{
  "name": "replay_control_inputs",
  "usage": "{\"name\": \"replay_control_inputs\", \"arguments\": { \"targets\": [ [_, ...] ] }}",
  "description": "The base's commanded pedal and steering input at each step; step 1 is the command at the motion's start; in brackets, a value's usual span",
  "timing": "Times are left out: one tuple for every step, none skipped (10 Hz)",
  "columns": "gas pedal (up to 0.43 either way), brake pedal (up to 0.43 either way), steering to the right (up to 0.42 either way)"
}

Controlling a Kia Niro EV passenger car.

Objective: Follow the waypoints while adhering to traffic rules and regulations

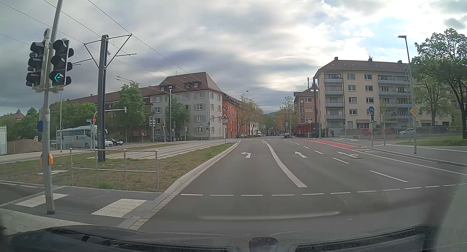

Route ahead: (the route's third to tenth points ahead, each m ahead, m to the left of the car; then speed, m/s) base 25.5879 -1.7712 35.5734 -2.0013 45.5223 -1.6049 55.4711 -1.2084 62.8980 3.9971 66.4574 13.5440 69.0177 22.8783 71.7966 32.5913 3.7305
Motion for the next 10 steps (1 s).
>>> {"name": "replay_control_inputs", "arguments": {
  "targets": [
    [0.268, 0.0, 0.011],
    [0.268, 0.0, 0.011],
    [0.268, 0.0, 0.011],
    [0.268, 0.0, 0.01],
    [0.268, 0.0, 0.01],
    [0.268, 0.0, 0.01],
    [0.268, 0.0, 0.01],
    [0.26, 0.0, 0.01],
    [0.26, 0.0, 0.01],
    [0.26, 0.0, 0.01]
  ]
}}
